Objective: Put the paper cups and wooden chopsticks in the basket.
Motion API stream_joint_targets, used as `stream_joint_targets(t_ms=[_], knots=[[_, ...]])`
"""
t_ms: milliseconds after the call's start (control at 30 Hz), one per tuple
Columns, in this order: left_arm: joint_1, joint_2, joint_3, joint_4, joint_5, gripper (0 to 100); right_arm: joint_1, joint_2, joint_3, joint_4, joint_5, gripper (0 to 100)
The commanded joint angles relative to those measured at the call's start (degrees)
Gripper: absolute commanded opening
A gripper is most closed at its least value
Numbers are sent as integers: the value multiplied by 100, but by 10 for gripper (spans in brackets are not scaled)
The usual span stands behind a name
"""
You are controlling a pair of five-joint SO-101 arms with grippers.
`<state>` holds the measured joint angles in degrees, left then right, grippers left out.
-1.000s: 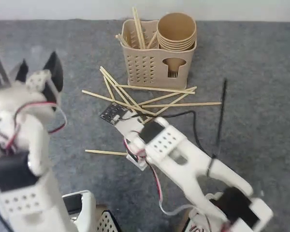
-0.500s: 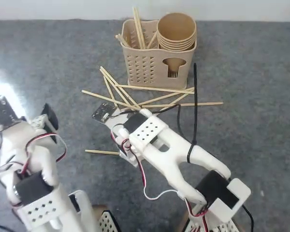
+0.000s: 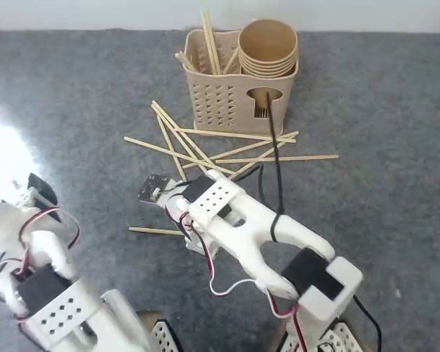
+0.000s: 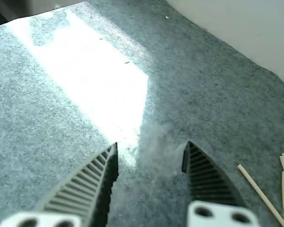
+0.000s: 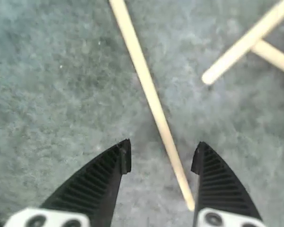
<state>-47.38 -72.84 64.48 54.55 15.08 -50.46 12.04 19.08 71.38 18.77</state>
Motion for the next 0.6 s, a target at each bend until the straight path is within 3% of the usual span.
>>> stream_joint_targets(t_ms=[0,200,367,567], knots=[[-35,-79,-57,-132,105,213,-13,75,-158,-233,220,221],[-35,-79,57,-167,105,213,251,303,-158,-549,237,199],[-35,-79,110,-281,105,211,330,259,-167,-558,149,15],[-35,-79,198,-290,105,210,330,286,-211,-611,-123,8]])
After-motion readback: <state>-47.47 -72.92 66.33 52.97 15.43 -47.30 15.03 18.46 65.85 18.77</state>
